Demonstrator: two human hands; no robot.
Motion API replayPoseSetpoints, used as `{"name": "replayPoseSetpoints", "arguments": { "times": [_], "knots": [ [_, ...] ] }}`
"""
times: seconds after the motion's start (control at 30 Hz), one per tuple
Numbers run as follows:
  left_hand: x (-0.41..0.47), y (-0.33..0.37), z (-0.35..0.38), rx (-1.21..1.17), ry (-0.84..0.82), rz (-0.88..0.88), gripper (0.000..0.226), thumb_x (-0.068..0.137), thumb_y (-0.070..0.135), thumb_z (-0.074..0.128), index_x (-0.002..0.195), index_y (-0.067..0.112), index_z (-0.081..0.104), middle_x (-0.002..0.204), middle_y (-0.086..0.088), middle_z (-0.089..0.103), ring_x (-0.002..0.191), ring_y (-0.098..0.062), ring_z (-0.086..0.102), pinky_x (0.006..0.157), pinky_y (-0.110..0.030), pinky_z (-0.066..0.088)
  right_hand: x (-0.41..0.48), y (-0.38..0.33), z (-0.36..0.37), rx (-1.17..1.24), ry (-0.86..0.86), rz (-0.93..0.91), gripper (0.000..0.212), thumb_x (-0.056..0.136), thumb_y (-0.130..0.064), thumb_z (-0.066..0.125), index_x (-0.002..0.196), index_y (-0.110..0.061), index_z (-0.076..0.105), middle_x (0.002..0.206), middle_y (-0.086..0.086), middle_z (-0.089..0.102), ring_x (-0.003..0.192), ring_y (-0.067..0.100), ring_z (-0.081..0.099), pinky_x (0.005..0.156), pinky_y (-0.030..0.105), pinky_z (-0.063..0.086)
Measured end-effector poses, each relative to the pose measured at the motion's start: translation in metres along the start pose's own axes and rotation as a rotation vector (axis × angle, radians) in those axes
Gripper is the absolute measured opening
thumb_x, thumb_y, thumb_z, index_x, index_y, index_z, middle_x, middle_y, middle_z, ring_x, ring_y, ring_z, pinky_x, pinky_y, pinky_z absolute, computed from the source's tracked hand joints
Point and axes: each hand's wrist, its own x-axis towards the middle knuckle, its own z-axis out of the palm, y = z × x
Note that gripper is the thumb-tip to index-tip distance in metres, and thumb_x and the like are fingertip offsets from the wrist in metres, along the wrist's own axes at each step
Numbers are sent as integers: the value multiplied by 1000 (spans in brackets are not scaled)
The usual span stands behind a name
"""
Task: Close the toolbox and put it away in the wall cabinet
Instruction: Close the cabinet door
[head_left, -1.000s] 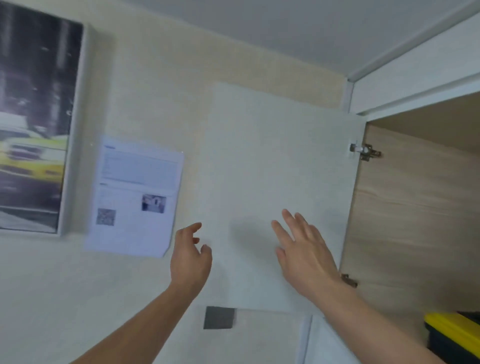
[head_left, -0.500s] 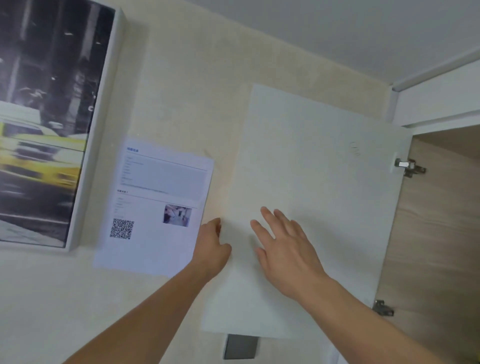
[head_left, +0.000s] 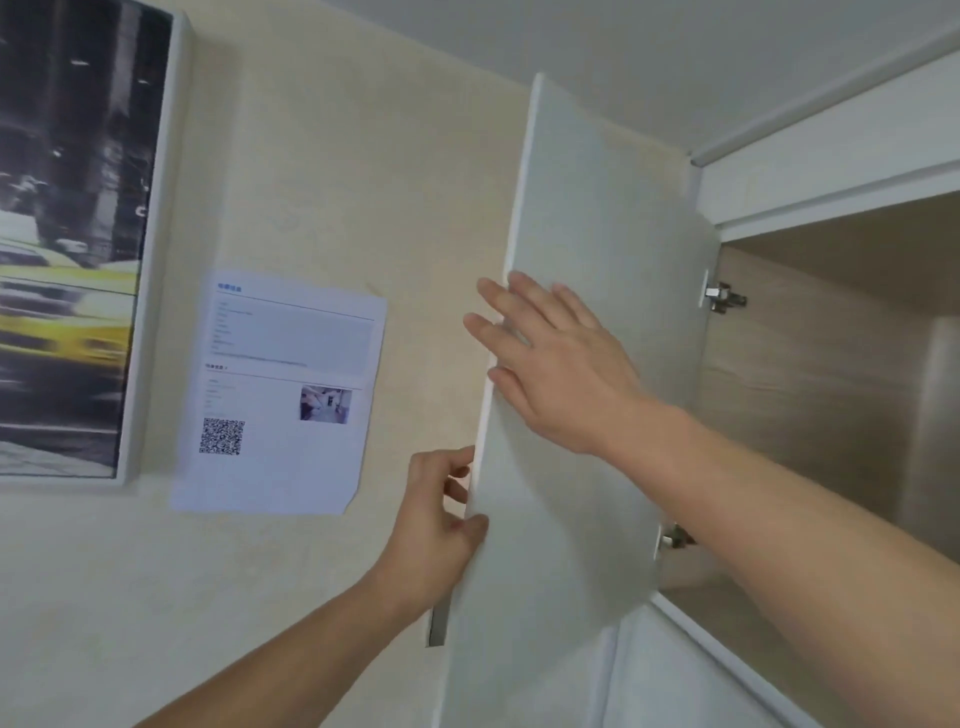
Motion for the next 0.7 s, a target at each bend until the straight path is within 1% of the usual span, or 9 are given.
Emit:
{"name": "replayPoseSetpoints", "arguments": {
  "times": [0.07,0.17,0.23,0.3,0.37,0.43,0.5,0.6,0.7],
  "knots": [
    [-18,19,15,32,-92,131,59,71,12,67,116,43,45,118,13,38,100,-6,51,70,-17,50,-11,13,-23,-109,-4,-79,48,95,-33,44,140,-17,44,155,11,33,143,33,25,115,52,15],
    [-38,39,44,109,-222,341,65,72,34,75,127,36,41,132,15,32,121,-7,45,89,-17,45,-39,38,-56,-249,-53,-127,44,95,-33,39,135,-17,51,150,11,41,141,32,31,116,56,13],
    [-45,51,67,148,-275,471,72,75,51,72,134,35,35,142,17,25,133,-6,36,99,-20,42,-66,57,-76,-318,-73,-130,42,94,-31,38,127,-17,59,143,11,51,136,32,39,115,58,15],
    [-49,63,93,180,-304,583,77,77,62,64,140,39,26,150,19,18,139,-5,29,105,-27,40,-94,76,-94,-362,-98,-137,41,94,-31,39,123,-16,63,136,12,58,131,33,46,114,58,18],
    [-51,71,120,246,-337,755,79,82,62,59,146,35,21,158,18,12,143,-8,24,110,-34,35,-121,95,-112,-394,-169,-122,43,95,-35,37,123,-16,63,135,12,59,130,32,46,114,57,19],
    [-49,76,149,317,-383,1001,77,88,52,58,149,20,25,161,3,16,147,-20,20,117,-40,26,-146,113,-127,-427,-264,-81,46,96,-39,33,125,-17,61,137,11,57,132,31,44,115,55,16],
    [-43,82,177,421,-396,1181,73,91,49,55,148,12,28,161,-8,19,148,-27,16,119,-43,17,-170,130,-140,-472,-358,-43,50,98,-43,28,130,-19,57,141,9,53,136,30,39,117,54,12],
    [-29,91,219,548,-404,1327,75,92,54,47,150,14,21,161,-10,14,148,-29,9,119,-50,16,-201,153,-151,-530,-465,5,55,99,-47,19,139,-21,47,149,9,43,143,30,27,118,53,7],
    [-24,99,263,551,-468,1366,79,91,57,47,151,15,16,162,-10,9,149,-30,5,116,-56,16,-229,176,-157,-580,-554,47,59,98,-52,14,144,-22,37,154,8,34,146,28,15,118,52,2]
  ]
}}
